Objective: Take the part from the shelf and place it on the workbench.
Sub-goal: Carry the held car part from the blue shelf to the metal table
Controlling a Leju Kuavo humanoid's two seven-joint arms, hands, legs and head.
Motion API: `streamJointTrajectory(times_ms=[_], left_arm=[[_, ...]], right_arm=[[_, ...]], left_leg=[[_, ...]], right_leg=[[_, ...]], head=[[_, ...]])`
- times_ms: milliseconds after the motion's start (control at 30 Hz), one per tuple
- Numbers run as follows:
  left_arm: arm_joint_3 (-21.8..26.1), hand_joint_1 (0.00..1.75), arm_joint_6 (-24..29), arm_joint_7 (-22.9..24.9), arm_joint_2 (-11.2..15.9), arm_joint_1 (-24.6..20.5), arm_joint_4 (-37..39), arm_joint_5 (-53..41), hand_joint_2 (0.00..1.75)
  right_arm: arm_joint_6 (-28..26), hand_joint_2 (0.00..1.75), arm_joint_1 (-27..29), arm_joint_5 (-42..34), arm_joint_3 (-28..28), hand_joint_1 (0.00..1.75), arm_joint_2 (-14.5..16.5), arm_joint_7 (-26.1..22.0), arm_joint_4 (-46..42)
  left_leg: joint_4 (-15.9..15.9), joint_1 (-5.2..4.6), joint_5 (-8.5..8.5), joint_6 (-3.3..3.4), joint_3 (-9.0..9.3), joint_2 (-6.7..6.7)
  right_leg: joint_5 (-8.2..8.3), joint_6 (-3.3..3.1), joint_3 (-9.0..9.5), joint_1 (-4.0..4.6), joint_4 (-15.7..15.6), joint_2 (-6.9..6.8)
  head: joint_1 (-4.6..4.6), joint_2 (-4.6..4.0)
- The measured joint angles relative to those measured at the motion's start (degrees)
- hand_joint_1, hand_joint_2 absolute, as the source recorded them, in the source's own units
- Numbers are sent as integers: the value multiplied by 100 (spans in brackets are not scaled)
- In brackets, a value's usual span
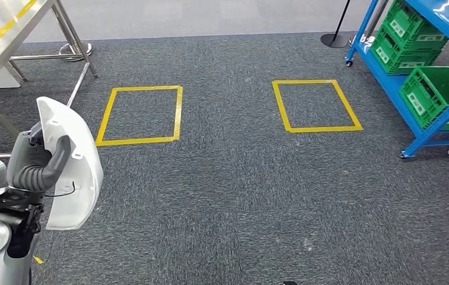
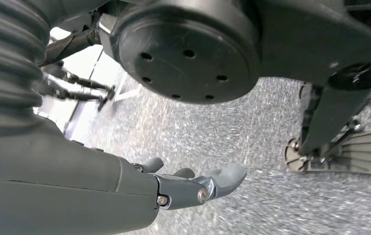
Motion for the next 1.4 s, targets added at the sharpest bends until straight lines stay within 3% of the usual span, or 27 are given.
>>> streamJointTrajectory(times_ms=[33, 100, 167, 233, 300, 333, 367, 433, 500, 533, 600, 667, 700, 767, 833, 867, 900, 967, 1000, 1033, 1100, 1133, 1200, 1267, 1333, 1367, 1400], left_arm=[[8, 175, 7, 24, 8, -59, 7, 22, 175], [20, 175, 21, 76, 20, -154, 16, 54, 175], [22, 175, 36, 110, 22, -221, 24, 59, 175], [10, 175, 45, 131, 2, -289, 44, 41, 175], [-11, 175, 49, 160, -34, -337, 83, 16, 175], [-23, 175, 54, 172, -52, -353, 107, 4, 175], [-38, 175, 65, 179, -70, -370, 130, -9, 175], [-68, 175, 105, 171, -108, -396, 155, -51, 175], [-99, 175, 156, 152, -158, -389, 140, -100, 175], [-113, 175, 174, 147, -180, -376, 121, -124, 175], [-127, 175, 202, 151, -208, -350, 67, -162, 175], [-132, 175, 220, 162, -231, -345, 2, -189, 175], [-133, 175, 226, 167, -242, -346, -29, -197, 175], [-134, 175, 230, 176, -258, -336, -60, -209, 175], [-134, 175, 229, 178, -264, -298, -61, -225, 175], [-134, 175, 228, 176, -264, -280, -61, -233, 175], [-134, 175, 226, 172, -264, -269, -62, -242, 175], [-133, 175, 223, 163, -263, -263, -76, -260, 175], [-133, 175, 222, 160, -263, -263, -86, -271, 175], [-132, 175, 222, 157, -262, -260, -98, -281, 175], [-127, 175, 221, 150, -256, -245, -117, -289, 175], [-122, 175, 220, 146, -250, -230, -131, -289, 175], [-103, 175, 219, 144, -233, -211, -157, -289, 175], [-87, 175, 218, 145, -221, -194, -169, -289, 175], [-68, 175, 218, 146, -220, -164, -163, -289, 175], [-58, 175, 218, 145, -217, -153, -161, -289, 175], [-46, 175, 218, 141, -213, -148, -159, -289, 175]], right_arm=[[-1, 175, -12, 1, 0, 0, -2, 5, 0], [-10, 175, -45, 1, -1, 0, -2, 16, 0], [-26, 175, -70, -17, -2, 0, -3, 14, 0], [-35, 175, -72, -55, -5, 0, -3, 5, 0], [-36, 175, -61, -91, -13, 0, -2, 2, 0], [-34, 175, -58, -104, -18, 0, -2, 2, 0], [-31, 175, -56, -115, -25, 0, -2, 2, 0], [-13, 175, -56, -139, -40, 0, -2, 2, 0], [9, 175, -53, -174, -59, 0, -2, 0, 0], [16, 175, -50, -191, -71, 0, -2, -1, 0], [19, 175, -49, -217, -96, 0, -2, 9, 0], [18, 175, -51, -232, -121, 0, -2, 15, 0], [18, 175, -48, -237, -133, 0, -2, 11, 0], [17, 175, -27, -240, -155, 0, -2, 3, 0], [15, 175, 1, -245, -171, 0, -2, 1, 0], [13, 175, 9, -248, -176, 0, -2, 2, 0], [10, 175, 14, -250, -180, 0, -2, 1, 0], [5, 175, 15, -250, -185, 0, -4, 0, 0], [5, 175, 14, -250, -187, 0, -4, -2, 0], [5, 175, 11, -250, -189, 0, -5, -1, 0], [3, 175, 5, -250, -191, 0, -4, 1, 0], [1, 175, 0, -250, -191, 0, -4, 3, 0], [-9, 175, -2, -250, -194, 0, -3, 0, 0], [-26, 175, 13, -249, -197, 0, -2, -1, 0], [-36, 175, 30, -248, -201, 0, -2, 0, 0], [-37, 175, 33, -248, -203, 0, -2, 0, 0], [-37, 175, 32, -247, -206, 0, -2, 0, 0]], left_leg=[[-5, 8, 15, -42, -21, -53], [-29, 22, 48, -120, -53, -117], [116, 11, -51, -166, -138, 77], [689, 7, -375, -202, -400, 361], [1383, 24, -654, -242, -719, 444], [1522, 32, -660, -257, -780, 457], [1434, 41, -559, -268, -727, 478], [720, 52, -217, -275, -347, 616], [106, 25, -37, -219, -18, 746], [-7, 7, -30, -177, 36, 763], [-14, -12, -18, -81, 23, 656], [-37, 0, 5, -6, 22, 565], [-50, 14, 16, 27, 27, 526], [-48, 17, 20, 65, 16, 438], [-34, 9, 20, 74, 6, 326], [-25, 7, 20, 73, 4, 266], [-16, 7, 20, 69, 5, 205], [1, 5, 22, 40, 0, 87], [3, 2, 26, 10, -9, 35], [-1, 3, 34, -25, -18, -9], [-38, 10, 66, -107, -42, -97], [-35, 15, 68, -138, -55, -82], [193, 4, -90, -188, -169, 134], [854, 7, -457, -228, -457, 389], [1482, 23, -684, -268, -746, 447], [1525, 30, -644, -280, -761, 461], [1344, 35, -510, -287, -663, 489]], right_leg=[[-3, -15, 32, 11, -92, 34], [33, -63, 45, 16, -138, -58], [82, -139, 83, -3, -201, -159], [101, -189, 101, -3, -229, -260], [96, -204, 97, 3, -227, -369], [92, -204, 96, 3, -225, -425], [86, -197, 97, 1, -222, -479], [62, -164, 111, -1, -208, -575], [23, -102, 116, 19, -175, -648], [12, -70, 117, 31, -165, -682], [1, -6, 121, 32, -166, -757], [-97, 65, 74, 5, -40, -645], [-217, 93, -20, -8, 165, -532], [-558, 124, -381, -19, 898, -340], [-712, 128, -692, -19, 1470, -304], [-629, 119, -704, -20, 1456, -296], [-448, 103, -594, -21, 1202, -275], [-79, 63, -212, -21, 394, -119], [22, 44, -67, -18, 89, -51], [52, 26, 5, -6, -72, -7], [63, -26, 21, 8, -125, -69], [86, -65, 34, 4, -150, -121], [133, -155, 63, -13, -204, -226], [143, -204, 66, 1, -215, -330], [136, -216, 61, 12, -212, -451], [130, -215, 60, 14, -209, -510], [123, -208, 63, 14, -205, -568]], head=[[0, 0], [2, 0], [-15, 0], [-39, 0], [-47, 0], [-48, 0], [-49, 0], [-49, 0], [-42, 0], [-35, 0], [-24, 0], [-18, 0], [-9, 0], [7, 0], [11, 0], [11, 0], [11, 0], [11, 0], [10, 0], [9, 0], [7, 0], [8, 0], [-12, 0], [-33, 0], [-33, 0], [-34, 0], [-34, 0]])
